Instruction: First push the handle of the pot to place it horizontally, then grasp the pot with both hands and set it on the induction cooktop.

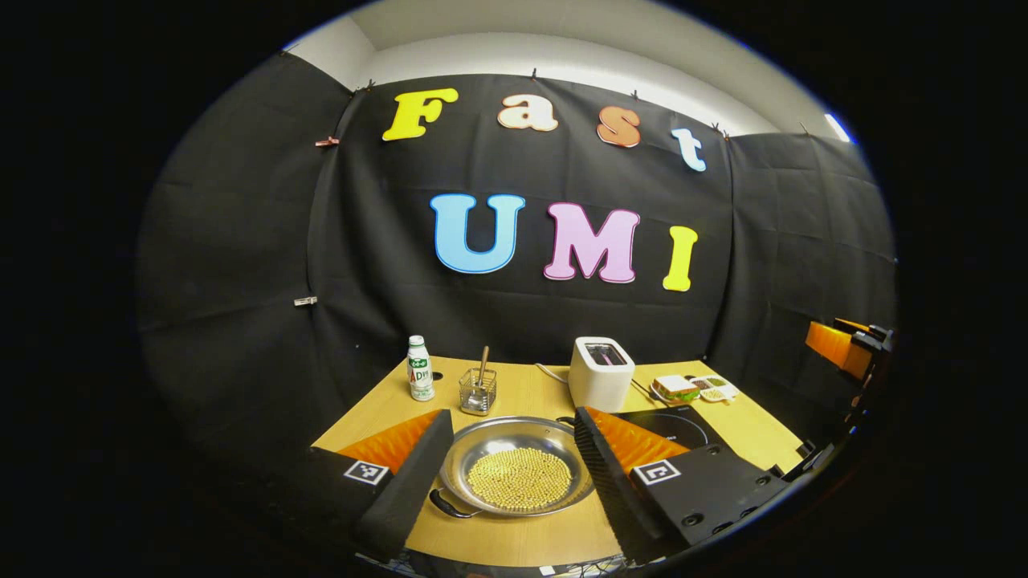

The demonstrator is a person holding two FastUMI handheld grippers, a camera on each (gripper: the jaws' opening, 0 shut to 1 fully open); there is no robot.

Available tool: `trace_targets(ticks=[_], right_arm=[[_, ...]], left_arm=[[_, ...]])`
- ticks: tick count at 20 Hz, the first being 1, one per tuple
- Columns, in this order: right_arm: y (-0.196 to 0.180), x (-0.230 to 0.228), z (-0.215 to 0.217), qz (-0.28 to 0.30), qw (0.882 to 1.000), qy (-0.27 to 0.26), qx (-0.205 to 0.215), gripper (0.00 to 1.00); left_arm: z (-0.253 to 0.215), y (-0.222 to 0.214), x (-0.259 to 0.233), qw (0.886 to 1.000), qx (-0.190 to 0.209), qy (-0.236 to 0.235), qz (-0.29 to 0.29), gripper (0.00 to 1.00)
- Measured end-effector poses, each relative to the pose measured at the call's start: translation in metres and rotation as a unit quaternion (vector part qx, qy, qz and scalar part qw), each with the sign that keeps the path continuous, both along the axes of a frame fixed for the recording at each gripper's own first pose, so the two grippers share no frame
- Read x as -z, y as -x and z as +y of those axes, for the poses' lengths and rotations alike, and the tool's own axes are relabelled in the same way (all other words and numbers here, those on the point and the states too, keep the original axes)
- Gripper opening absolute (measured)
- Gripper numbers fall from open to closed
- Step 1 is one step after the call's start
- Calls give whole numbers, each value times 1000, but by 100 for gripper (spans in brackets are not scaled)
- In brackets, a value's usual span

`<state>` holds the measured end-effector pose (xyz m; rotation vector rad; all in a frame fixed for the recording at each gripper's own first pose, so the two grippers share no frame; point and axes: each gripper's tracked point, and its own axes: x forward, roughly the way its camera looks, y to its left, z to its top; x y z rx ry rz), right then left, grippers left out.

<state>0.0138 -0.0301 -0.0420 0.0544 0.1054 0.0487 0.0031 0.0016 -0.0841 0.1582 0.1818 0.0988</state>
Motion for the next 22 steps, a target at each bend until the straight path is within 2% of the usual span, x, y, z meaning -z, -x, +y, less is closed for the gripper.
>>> trace_targets(ticks=[5,7,10,11,15,16,18,20,22], right_arm=[[-3,7,-6,9,1000,8,6,98],[-4,11,-8,11,1000,9,9,98],[-3,19,-8,20,1000,10,13,96],[-2,19,-9,21,1000,11,15,98],[4,18,-13,19,999,21,32,98],[7,18,-13,20,999,22,36,98],[11,20,-11,23,999,22,43,98],[14,22,-8,28,998,17,48,96],[16,27,-6,36,998,13,49,96]], left_arm=[[5,-15,18,1000,5,-4,28,95],[8,-21,29,999,10,-7,42,90],[14,-26,48,997,23,-12,70,65],[16,-27,56,996,30,-14,81,63],[22,-22,93,989,64,-22,129,35],[22,-18,106,987,74,-26,142,24],[25,-13,126,981,90,-30,167,13],[28,-7,145,975,98,-16,199,5],[32,-1,160,969,103,1,224,5]])
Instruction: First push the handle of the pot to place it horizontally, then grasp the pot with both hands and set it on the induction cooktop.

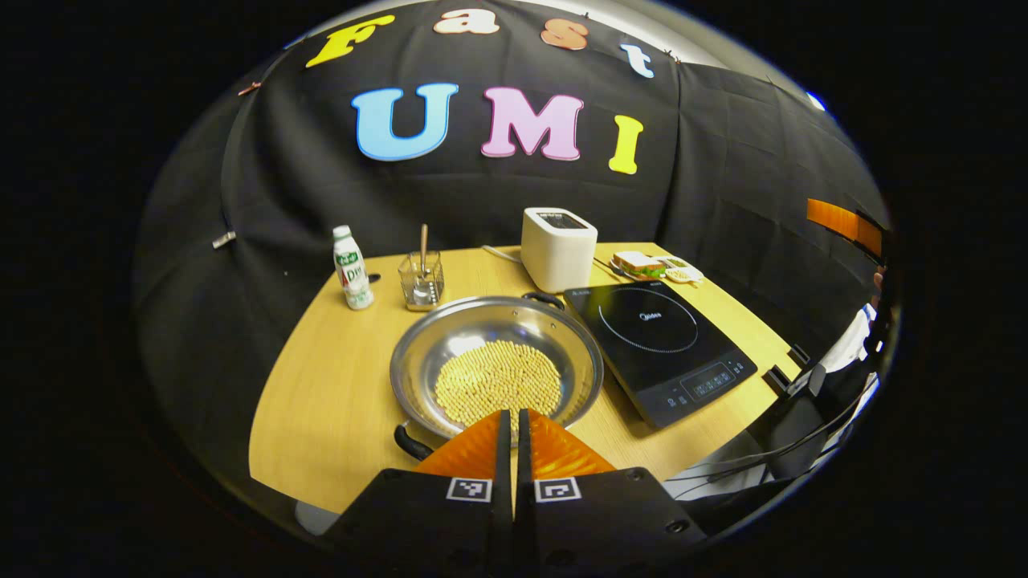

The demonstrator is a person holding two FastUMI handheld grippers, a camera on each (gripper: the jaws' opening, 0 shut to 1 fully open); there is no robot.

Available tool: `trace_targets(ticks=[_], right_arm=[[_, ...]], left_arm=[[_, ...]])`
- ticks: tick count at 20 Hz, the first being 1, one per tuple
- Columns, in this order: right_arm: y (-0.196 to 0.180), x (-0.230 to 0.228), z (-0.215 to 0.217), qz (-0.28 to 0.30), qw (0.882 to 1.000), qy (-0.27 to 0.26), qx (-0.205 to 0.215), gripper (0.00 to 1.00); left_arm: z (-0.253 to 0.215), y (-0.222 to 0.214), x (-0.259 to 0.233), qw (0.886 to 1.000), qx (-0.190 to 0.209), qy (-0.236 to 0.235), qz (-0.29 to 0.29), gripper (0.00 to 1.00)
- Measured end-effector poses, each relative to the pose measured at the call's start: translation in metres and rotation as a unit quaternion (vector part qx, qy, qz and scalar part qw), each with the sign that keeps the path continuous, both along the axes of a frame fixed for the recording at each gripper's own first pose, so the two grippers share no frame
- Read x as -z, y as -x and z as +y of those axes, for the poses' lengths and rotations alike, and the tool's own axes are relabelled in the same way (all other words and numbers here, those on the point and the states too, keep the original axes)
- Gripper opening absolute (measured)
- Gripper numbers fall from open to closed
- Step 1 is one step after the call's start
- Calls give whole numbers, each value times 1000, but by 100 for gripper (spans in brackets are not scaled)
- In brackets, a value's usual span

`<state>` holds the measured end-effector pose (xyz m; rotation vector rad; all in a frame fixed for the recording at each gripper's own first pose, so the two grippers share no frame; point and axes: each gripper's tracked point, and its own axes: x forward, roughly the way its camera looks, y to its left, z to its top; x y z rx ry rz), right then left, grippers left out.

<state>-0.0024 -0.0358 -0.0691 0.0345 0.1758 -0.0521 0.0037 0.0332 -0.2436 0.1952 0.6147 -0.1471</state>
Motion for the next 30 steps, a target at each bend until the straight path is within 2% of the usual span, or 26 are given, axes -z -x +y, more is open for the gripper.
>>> trace_targets(ticks=[1,5,14,22,30], right_arm=[[0,0,0,0,1000,-1,1,100],[-1,1,-4,1,1000,2,3,96],[2,14,-2,20,1000,14,6,98],[-2,17,9,30,999,25,-3,98],[-7,21,16,34,999,23,-4,98]], left_arm=[[4,2,6,1000,1,1,10,5],[15,7,34,999,7,2,51,5],[37,3,84,993,1,6,120,5],[59,-17,95,988,-40,53,136,5],[104,-34,89,987,-78,49,129,5]])
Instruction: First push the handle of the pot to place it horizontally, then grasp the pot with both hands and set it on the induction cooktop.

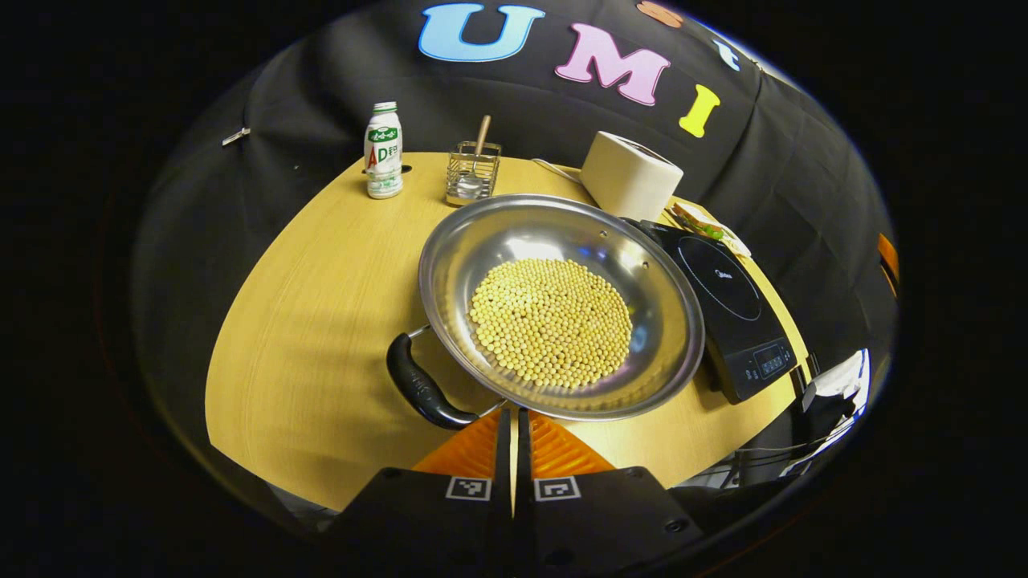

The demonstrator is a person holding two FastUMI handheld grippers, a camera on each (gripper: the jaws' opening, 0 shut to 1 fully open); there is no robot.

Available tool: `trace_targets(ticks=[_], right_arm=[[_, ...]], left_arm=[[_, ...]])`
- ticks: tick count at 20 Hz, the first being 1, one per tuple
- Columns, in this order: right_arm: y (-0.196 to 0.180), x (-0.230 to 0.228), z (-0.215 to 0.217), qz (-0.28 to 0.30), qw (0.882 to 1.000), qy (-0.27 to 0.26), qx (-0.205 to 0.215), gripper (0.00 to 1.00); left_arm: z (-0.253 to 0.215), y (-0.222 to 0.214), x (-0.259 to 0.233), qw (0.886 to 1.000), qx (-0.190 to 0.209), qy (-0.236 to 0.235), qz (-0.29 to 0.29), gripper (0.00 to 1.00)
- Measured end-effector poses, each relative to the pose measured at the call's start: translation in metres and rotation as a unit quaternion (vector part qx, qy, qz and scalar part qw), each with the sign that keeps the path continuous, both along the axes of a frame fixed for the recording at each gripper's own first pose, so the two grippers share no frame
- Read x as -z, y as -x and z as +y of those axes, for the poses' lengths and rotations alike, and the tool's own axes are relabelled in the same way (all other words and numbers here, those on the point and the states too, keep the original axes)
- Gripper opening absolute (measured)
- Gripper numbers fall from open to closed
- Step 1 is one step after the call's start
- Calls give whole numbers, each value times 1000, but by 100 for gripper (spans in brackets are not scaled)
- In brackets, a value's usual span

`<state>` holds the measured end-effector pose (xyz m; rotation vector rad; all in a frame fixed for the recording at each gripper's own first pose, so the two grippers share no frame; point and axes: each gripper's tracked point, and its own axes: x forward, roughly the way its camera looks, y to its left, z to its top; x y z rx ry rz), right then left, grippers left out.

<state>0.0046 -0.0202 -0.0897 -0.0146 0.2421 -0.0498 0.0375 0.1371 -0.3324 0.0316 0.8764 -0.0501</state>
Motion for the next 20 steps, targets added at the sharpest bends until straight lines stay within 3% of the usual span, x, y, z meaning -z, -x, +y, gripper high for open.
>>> trace_targets(ticks=[10,20], right_arm=[[-10,13,16,20,1000,-1,-11,98],[-34,50,57,69,997,-28,-36,98]], left_arm=[[54,-32,1,998,-60,11,-1,7],[95,-77,-1,998,-60,-17,-12,5]])
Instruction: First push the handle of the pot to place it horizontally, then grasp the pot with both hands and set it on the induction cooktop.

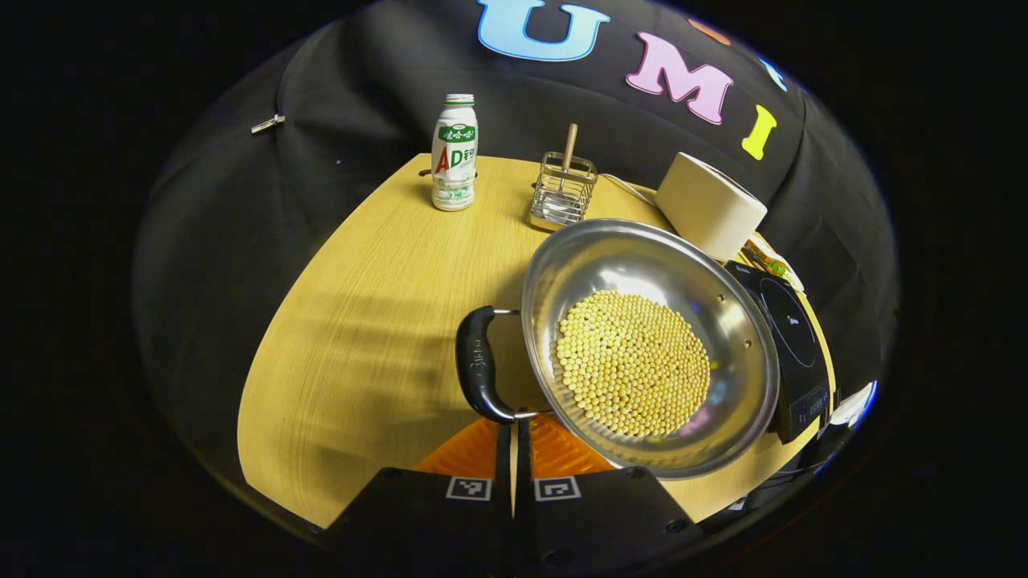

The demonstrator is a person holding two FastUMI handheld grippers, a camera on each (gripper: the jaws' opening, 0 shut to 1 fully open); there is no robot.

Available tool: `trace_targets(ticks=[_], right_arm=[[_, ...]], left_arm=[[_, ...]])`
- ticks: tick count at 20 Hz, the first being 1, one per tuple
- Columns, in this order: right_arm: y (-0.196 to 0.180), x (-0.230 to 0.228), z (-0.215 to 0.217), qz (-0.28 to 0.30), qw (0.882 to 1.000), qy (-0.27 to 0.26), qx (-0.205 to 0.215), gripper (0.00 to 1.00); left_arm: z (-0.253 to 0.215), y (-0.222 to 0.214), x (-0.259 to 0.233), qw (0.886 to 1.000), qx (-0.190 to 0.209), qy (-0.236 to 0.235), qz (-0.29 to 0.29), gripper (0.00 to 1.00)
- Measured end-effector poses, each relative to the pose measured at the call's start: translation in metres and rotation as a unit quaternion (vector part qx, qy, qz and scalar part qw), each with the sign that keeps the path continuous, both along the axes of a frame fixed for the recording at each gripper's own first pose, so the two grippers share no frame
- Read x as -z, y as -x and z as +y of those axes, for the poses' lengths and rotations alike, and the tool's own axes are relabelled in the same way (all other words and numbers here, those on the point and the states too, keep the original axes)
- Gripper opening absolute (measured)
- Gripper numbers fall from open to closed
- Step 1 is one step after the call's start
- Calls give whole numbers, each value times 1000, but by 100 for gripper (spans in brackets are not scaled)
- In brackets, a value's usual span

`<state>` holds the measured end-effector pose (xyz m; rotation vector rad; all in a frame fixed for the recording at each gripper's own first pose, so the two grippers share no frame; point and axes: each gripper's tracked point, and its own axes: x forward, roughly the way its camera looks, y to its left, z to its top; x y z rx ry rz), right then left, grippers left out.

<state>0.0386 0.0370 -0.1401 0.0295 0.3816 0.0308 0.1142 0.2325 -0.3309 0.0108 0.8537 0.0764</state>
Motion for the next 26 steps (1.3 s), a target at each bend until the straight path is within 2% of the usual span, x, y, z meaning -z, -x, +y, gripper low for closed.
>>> trace_targets(ticks=[7,11,13,15,17,20,21,22,26], right_arm=[[-10,41,42,50,998,-30,-27,98],[-20,69,76,87,994,-34,-59,98],[-27,82,96,109,990,-46,-77,100],[-31,98,122,140,983,-63,-100,100],[-32,115,143,173,975,-68,-120,100],[-43,139,172,199,967,-69,-143,100],[-45,148,179,208,965,-69,-147,96],[-49,157,184,216,963,-67,-149,100],[-57,196,190,254,956,-62,-134,100]], left_arm=[[27,-33,-6,1000,6,-14,-13,5],[26,-17,-28,999,5,-11,-36,5],[33,-12,-51,998,-2,-24,-61,6],[41,-15,-79,995,-9,-39,-87,17],[36,-23,-108,993,-5,-32,-117,36],[32,-35,-113,991,21,-46,-120,99],[27,-42,-110,991,28,-39,-124,96],[22,-50,-110,991,34,-32,-128,95],[12,-82,-90,990,54,1,-133,95]])
